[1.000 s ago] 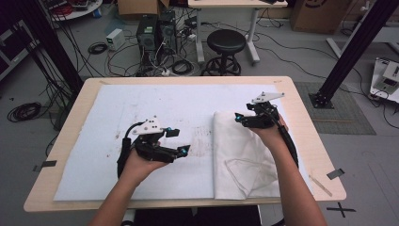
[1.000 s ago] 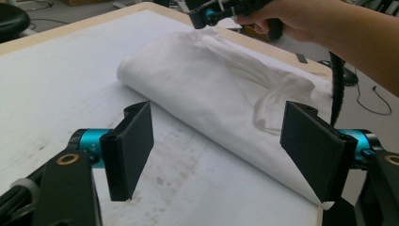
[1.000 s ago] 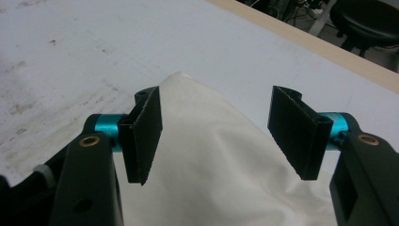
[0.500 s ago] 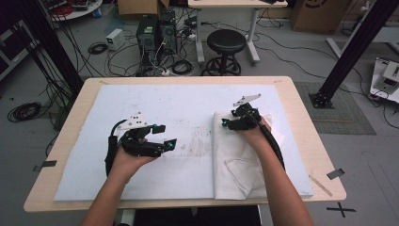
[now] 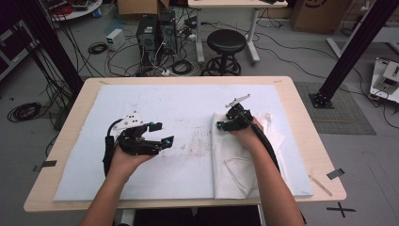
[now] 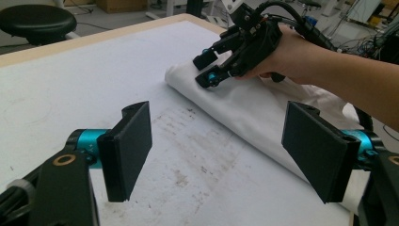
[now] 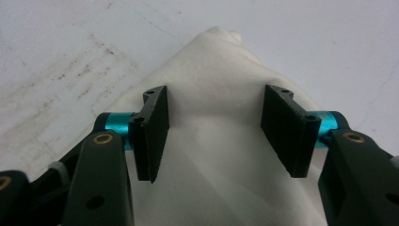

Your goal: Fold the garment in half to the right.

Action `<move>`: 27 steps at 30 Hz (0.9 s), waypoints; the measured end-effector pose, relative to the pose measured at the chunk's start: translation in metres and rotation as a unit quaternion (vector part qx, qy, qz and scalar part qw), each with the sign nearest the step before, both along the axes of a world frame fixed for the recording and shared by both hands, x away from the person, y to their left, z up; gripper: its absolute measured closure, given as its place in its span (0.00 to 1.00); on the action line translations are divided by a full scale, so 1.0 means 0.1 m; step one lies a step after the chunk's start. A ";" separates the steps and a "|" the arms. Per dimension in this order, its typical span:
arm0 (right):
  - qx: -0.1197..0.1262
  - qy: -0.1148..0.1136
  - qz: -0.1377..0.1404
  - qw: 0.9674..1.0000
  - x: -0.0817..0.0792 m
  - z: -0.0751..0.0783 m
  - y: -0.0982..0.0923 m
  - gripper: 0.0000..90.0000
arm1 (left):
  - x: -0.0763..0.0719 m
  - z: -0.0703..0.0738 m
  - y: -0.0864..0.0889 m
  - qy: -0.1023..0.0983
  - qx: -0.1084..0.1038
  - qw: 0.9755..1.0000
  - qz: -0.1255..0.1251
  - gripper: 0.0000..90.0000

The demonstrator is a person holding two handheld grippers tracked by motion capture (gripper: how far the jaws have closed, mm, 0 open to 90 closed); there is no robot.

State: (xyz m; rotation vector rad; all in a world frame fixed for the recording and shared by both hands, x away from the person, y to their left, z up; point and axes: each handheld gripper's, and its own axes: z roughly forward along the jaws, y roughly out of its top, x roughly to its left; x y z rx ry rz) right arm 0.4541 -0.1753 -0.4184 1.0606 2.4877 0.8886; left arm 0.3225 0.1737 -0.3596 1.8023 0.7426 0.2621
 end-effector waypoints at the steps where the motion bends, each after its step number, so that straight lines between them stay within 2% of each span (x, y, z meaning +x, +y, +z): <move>1: 0.000 0.000 0.000 1.000 0.00 0.00 0.00 0.47 | 0.00 0.00 0.00 0.000 0.000 1.000 0.000 0.28; 2: -0.003 0.010 -0.006 1.000 0.04 -0.04 0.07 0.48 | 0.01 -0.01 -0.01 0.000 0.004 1.000 0.000 0.28; 4: -0.003 0.011 -0.006 1.000 0.04 -0.05 0.08 0.48 | 0.01 -0.03 -0.02 -0.003 0.003 1.000 0.000 0.28; 8: -0.008 0.008 -0.011 1.000 0.03 -0.06 0.10 0.48 | 0.01 -0.04 -0.02 -0.002 0.007 1.000 0.000 0.28; 12: -0.005 -0.001 -0.012 1.000 -0.01 0.01 0.05 0.47 | 0.02 -0.06 0.00 -0.002 0.008 1.000 -0.001 0.28; 15: 0.010 -0.024 -0.027 0.999 -0.11 0.17 -0.14 0.47 | 0.02 -0.05 0.02 -0.011 0.002 1.000 0.002 0.28; 18: 0.012 -0.029 -0.031 0.999 -0.14 0.21 -0.21 0.47 | 0.02 -0.05 0.02 -0.012 0.000 1.000 0.003 0.28; 20: 0.008 -0.046 -0.060 0.997 -0.22 0.31 -0.49 0.47 | 0.02 -0.04 0.03 -0.011 0.002 1.000 0.005 0.28; 22: 0.008 -0.049 -0.078 0.996 -0.25 0.34 -0.65 0.46 | 0.02 -0.04 0.03 -0.013 0.000 1.000 0.003 0.28; 24: 0.006 -0.052 -0.094 0.994 -0.27 0.35 -0.77 0.45 | 0.01 -0.04 0.03 -0.020 -0.001 1.000 -0.001 0.28; 25: 0.006 -0.052 -0.094 0.994 -0.27 0.35 -0.77 0.45 | 0.01 -0.04 0.03 -0.020 -0.001 1.000 -0.001 0.28; 26: 0.002 -0.057 -0.112 0.992 -0.29 0.36 -0.87 0.45 | 0.01 -0.04 0.03 -0.020 -0.002 1.000 -0.002 0.28; 27: 0.002 -0.057 -0.112 0.992 -0.29 0.36 -0.87 0.45 | 0.02 -0.04 0.03 -0.020 0.001 1.000 -0.002 0.28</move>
